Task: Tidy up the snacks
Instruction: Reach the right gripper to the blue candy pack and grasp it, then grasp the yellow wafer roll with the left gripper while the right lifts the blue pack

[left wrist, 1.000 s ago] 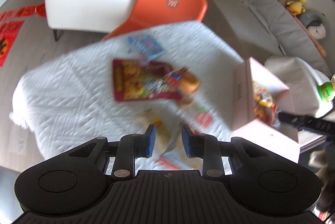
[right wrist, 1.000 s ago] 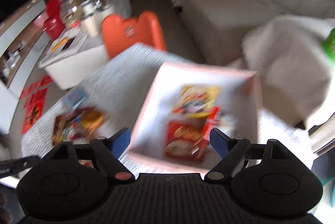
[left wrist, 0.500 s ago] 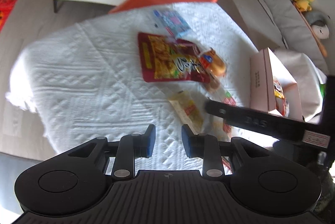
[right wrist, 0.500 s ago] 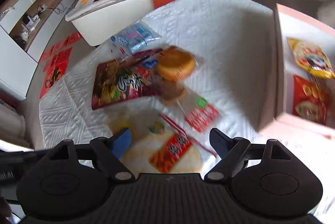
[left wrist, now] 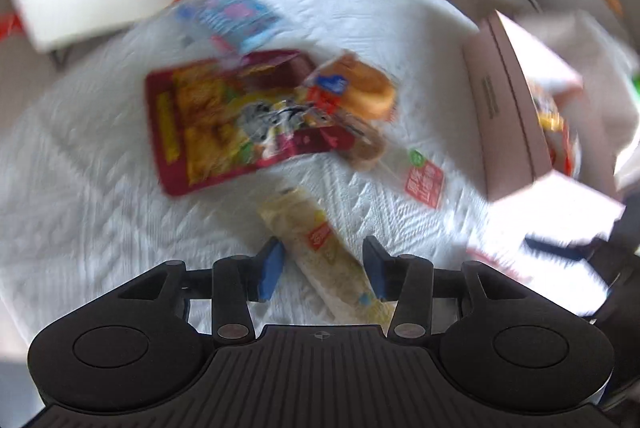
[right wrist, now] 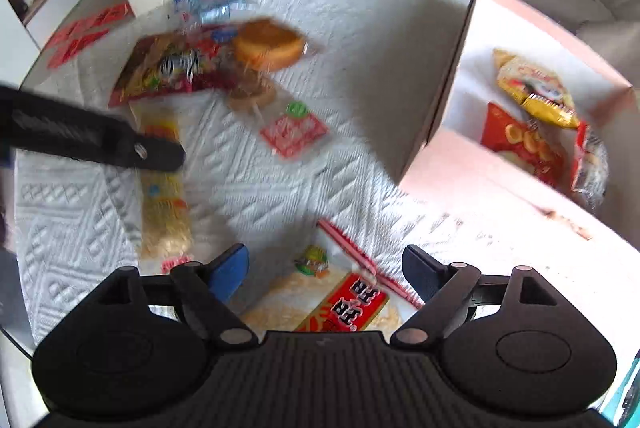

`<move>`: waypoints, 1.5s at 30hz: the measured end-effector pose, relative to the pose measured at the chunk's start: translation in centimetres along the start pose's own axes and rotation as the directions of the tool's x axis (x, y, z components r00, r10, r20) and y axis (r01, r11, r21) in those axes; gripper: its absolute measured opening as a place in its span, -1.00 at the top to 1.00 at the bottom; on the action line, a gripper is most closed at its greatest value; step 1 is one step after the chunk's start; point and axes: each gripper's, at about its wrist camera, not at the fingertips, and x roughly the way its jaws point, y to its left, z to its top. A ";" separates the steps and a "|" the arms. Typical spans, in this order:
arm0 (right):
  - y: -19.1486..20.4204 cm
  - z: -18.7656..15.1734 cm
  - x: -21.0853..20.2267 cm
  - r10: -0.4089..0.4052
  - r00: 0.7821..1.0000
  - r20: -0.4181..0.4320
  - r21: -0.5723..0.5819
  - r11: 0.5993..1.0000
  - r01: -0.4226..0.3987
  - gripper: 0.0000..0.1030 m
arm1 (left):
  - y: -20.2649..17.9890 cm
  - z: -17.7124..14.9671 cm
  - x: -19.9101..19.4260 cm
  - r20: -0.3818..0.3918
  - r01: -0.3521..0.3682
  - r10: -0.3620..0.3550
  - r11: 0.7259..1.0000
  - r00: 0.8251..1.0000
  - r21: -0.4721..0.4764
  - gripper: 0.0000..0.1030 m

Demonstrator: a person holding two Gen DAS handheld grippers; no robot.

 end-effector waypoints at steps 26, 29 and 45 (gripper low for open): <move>11.1 20.6 10.9 0.097 0.995 0.030 -0.127 0.988 -0.092 -0.77 | 7.0 -1.9 -2.5 0.002 -0.030 0.030 0.995 1.000 0.095 0.07; 10.6 20.0 9.5 0.111 0.993 0.028 -0.117 0.987 -0.107 -0.19 | 6.7 -1.9 -2.3 0.006 -0.042 0.042 0.993 0.999 0.110 0.07; 5.2 14.3 2.3 0.165 0.986 0.037 -0.034 0.986 -0.164 -0.41 | 6.5 -2.2 -2.4 0.009 -0.088 0.088 0.996 0.996 0.005 0.12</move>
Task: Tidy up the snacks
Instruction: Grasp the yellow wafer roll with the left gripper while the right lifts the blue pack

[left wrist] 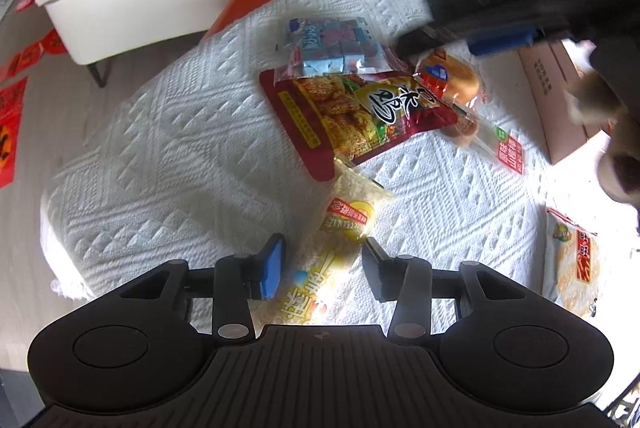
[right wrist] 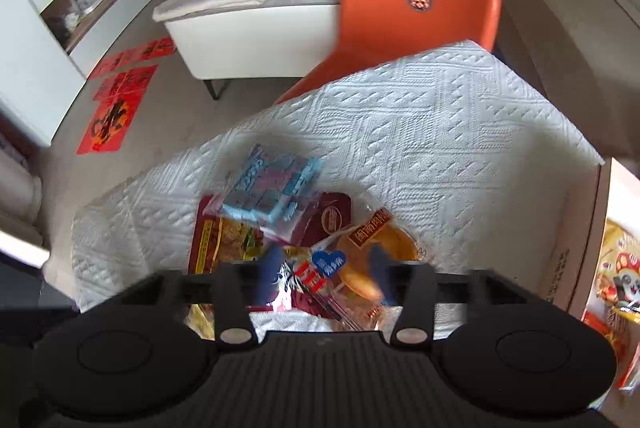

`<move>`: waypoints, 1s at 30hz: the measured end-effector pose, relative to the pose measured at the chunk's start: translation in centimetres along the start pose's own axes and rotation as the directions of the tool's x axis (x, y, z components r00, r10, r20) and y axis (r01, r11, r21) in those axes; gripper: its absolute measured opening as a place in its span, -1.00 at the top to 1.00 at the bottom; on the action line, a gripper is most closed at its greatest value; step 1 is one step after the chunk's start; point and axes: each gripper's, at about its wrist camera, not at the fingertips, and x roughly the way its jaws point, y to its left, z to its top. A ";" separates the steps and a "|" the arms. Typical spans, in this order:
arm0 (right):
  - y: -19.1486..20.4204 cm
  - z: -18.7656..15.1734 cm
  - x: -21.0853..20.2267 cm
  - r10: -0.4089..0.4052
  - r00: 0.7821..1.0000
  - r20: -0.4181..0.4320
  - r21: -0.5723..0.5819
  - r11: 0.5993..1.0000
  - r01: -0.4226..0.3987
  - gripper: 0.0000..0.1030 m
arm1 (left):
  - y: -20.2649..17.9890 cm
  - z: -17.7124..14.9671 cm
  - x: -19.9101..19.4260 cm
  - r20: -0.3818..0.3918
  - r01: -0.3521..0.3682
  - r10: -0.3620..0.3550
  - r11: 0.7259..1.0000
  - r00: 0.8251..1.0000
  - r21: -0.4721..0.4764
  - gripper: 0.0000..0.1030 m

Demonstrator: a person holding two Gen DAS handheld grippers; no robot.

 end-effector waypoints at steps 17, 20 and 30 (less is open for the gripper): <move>6.7 3.9 6.8 -0.097 0.993 -0.066 -0.077 0.993 0.092 -0.43 | 2.7 0.2 -0.1 -0.021 0.103 -0.106 0.989 0.994 -0.102 0.21; 6.1 2.2 3.1 -0.060 0.998 -0.026 -0.091 0.994 0.058 -0.35 | 2.2 0.1 -0.3 -0.010 0.077 -0.079 0.991 0.997 -0.110 0.26; -1.9 -9.7 -9.4 -0.063 0.996 -0.057 -0.042 0.997 0.061 -0.35 | -4.9 -4.6 -4.9 0.045 0.120 -0.116 0.988 0.992 -0.098 0.38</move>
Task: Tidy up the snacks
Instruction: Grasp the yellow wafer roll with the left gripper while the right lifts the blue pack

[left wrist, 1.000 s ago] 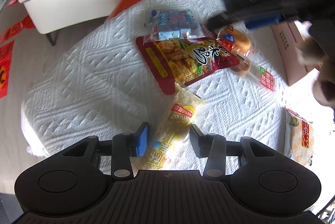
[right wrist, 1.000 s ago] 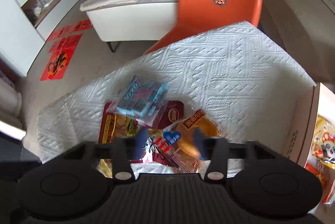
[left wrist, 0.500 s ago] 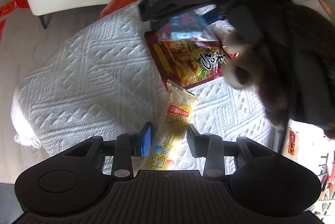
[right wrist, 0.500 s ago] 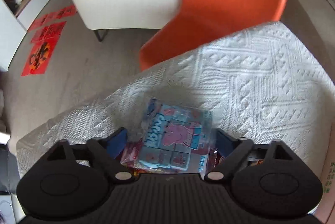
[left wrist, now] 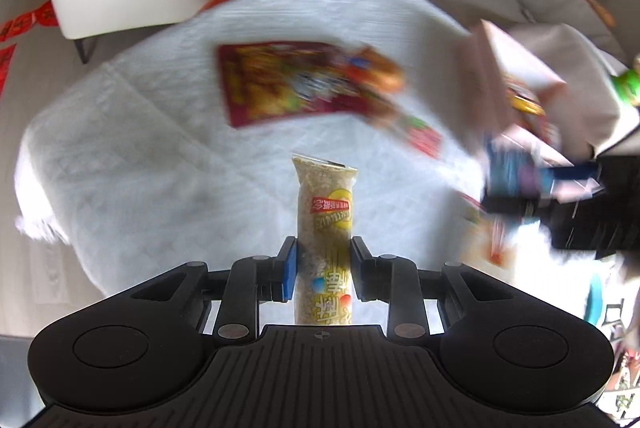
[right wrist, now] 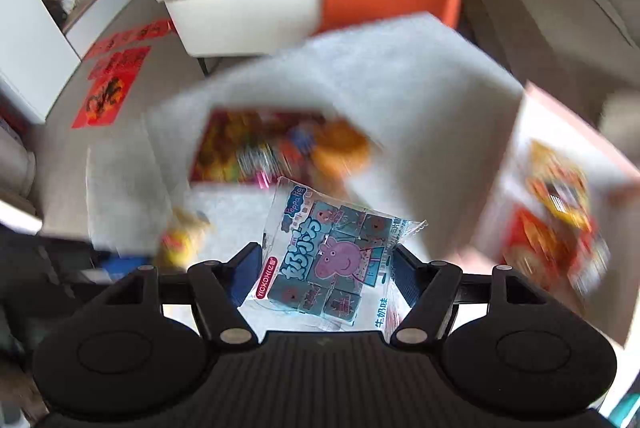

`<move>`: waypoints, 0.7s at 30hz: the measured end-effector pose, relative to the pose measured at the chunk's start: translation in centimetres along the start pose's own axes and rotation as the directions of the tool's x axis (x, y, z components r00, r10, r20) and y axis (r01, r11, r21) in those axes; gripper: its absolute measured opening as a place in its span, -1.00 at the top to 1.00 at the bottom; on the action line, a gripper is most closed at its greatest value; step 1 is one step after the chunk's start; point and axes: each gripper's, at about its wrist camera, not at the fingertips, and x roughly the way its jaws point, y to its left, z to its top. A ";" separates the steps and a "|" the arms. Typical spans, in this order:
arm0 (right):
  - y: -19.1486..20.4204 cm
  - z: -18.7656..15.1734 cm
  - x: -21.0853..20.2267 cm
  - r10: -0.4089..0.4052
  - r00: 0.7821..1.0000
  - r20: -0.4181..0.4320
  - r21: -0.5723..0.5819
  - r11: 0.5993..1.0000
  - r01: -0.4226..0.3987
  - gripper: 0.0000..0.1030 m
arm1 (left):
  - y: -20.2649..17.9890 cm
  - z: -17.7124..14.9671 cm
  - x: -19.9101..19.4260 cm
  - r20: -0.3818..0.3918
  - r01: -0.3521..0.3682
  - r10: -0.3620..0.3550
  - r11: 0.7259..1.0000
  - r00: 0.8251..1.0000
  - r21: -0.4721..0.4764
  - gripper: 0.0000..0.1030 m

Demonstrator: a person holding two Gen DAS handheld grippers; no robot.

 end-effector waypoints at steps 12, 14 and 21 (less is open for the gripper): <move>-6.6 -16.6 -0.2 -0.037 0.986 -0.162 -0.265 0.964 -0.007 -0.65 | -12.4 -6.4 2.2 -0.128 0.141 -0.143 0.990 0.981 -0.020 0.38; -8.0 -17.3 -0.9 -0.059 0.992 -0.112 -0.243 0.970 0.031 -0.65 | -13.2 -7.0 3.0 -0.145 0.117 -0.121 0.992 0.982 -0.037 0.38; -12.2 -18.9 -3.3 -0.090 0.995 -0.044 -0.089 0.992 0.086 -0.64 | -14.1 -8.6 3.6 -0.184 0.028 -0.041 0.997 0.982 -0.076 0.38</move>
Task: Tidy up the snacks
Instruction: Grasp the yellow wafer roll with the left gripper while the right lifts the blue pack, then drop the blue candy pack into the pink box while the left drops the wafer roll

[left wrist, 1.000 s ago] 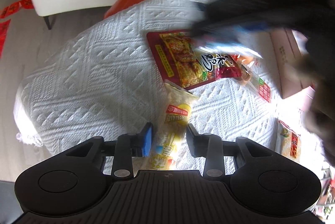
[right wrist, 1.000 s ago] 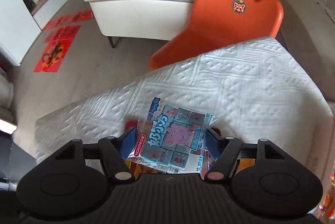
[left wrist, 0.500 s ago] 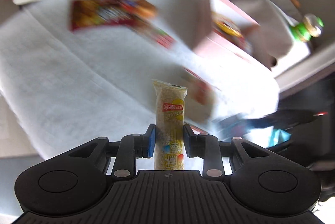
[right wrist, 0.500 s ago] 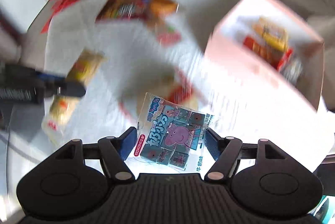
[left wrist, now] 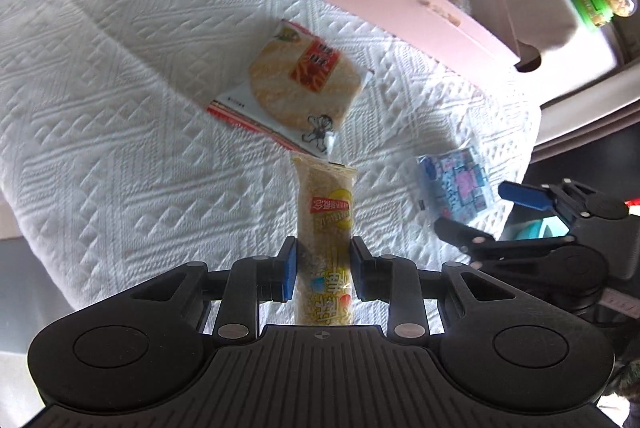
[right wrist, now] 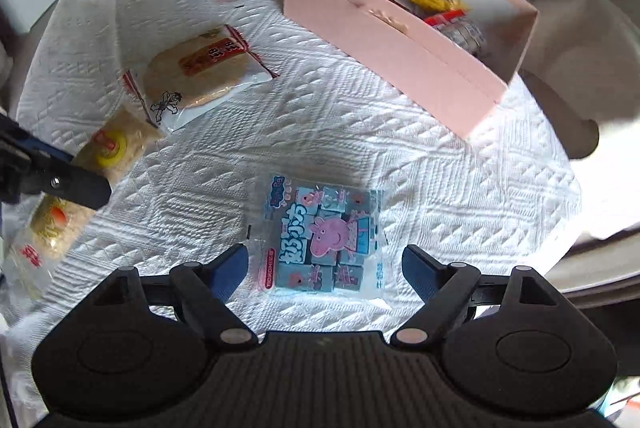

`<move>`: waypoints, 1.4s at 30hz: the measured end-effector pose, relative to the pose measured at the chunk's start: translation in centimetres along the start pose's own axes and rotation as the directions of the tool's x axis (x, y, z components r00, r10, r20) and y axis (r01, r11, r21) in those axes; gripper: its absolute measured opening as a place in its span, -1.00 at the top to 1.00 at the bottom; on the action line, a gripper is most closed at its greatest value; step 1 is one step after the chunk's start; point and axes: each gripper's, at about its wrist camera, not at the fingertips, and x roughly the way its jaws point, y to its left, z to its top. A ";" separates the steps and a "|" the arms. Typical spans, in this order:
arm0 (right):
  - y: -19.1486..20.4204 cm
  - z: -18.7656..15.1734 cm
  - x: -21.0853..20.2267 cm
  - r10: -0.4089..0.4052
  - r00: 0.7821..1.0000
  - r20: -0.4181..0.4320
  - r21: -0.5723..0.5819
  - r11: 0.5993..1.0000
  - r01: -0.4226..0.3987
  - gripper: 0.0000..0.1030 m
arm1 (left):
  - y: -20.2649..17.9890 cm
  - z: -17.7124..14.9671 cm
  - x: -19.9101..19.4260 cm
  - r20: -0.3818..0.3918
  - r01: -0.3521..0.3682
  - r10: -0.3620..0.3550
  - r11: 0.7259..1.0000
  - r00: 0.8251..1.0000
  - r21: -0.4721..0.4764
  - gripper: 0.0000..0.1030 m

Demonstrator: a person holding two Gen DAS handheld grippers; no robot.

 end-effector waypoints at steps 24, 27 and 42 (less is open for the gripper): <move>-1.8 1.1 -3.4 0.101 0.992 0.070 0.169 0.979 -0.112 -0.42 | -10.1 17.9 -4.6 0.353 0.170 -0.227 0.968 0.908 0.184 0.36; -2.1 1.8 -3.7 0.083 0.992 0.092 0.188 0.977 -0.099 -0.42 | -9.2 20.2 -3.2 0.414 0.183 -0.218 0.976 0.884 0.122 0.36; -10.3 15.7 -7.0 -0.125 0.910 0.396 0.356 0.934 -0.027 -0.73 | 3.2 10.6 -2.2 0.328 0.021 0.031 0.988 0.944 -0.154 0.36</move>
